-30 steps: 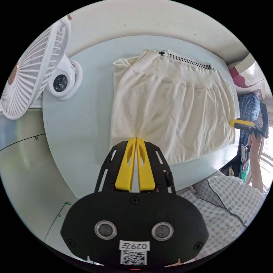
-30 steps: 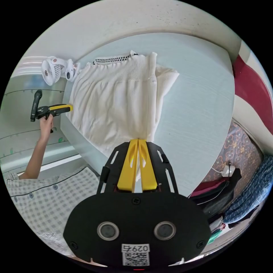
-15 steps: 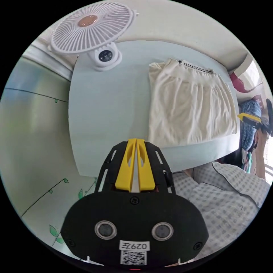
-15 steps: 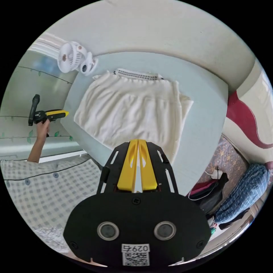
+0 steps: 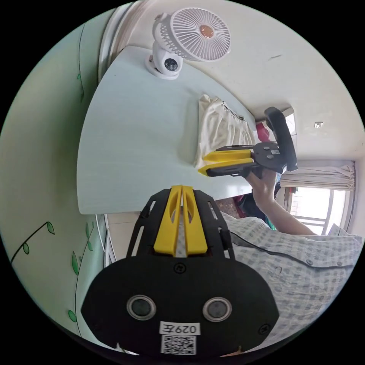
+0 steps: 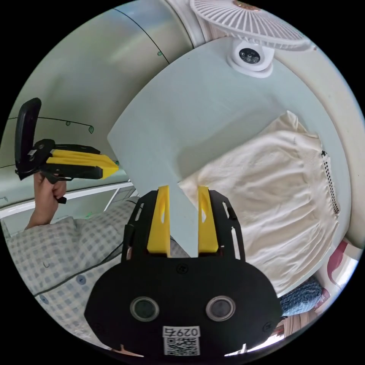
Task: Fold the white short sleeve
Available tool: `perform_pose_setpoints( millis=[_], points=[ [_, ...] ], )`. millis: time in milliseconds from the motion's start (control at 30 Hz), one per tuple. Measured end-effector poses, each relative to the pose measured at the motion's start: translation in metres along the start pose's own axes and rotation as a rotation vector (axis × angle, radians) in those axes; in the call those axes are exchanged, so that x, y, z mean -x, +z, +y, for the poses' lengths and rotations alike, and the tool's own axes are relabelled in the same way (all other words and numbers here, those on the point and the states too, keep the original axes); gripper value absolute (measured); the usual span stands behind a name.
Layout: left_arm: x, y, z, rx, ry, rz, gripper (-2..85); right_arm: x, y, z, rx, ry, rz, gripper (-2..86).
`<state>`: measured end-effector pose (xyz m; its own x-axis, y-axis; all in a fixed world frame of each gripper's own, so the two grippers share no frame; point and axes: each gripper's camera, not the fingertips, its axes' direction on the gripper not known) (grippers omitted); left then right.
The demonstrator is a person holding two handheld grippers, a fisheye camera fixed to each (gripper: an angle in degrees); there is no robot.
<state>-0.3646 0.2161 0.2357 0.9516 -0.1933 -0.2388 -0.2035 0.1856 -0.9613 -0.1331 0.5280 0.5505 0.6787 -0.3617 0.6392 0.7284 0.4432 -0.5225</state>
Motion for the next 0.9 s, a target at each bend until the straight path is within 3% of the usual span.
perform_pose_setpoints(
  millis=[233, 367, 467, 633, 800, 900],
  points=[
    [0.034, 0.014, 0.011, -0.005, -0.038, 0.129, -1.0, 0.025, 0.011, 0.004, -0.007, -0.015, 0.307, 9.2],
    [0.03, 0.023, 0.007, 0.001, -0.007, 0.181, -1.0, 0.009, 0.007, 0.016, -0.006, 0.011, 0.307, 5.1],
    [0.024, 0.037, 0.002, 0.049, 0.016, 0.16, -1.0, -0.023, -0.007, 0.035, -0.038, 0.06, 0.164, 2.4],
    [0.008, 0.056, -0.008, 0.09, 0.021, 0.171, -1.0, -0.11, -0.074, 0.12, -0.381, 0.258, -0.167, 1.2],
    [-0.025, 0.088, -0.029, 0.157, 0.045, 0.148, -1.0, -0.229, -0.133, 0.305, -0.888, 0.539, -0.393, 0.8],
    [-0.057, 0.11, -0.048, 0.197, 0.085, 0.136, -1.0, -0.28, -0.122, 0.403, -0.967, 0.749, -0.405, 0.7]
  ],
)
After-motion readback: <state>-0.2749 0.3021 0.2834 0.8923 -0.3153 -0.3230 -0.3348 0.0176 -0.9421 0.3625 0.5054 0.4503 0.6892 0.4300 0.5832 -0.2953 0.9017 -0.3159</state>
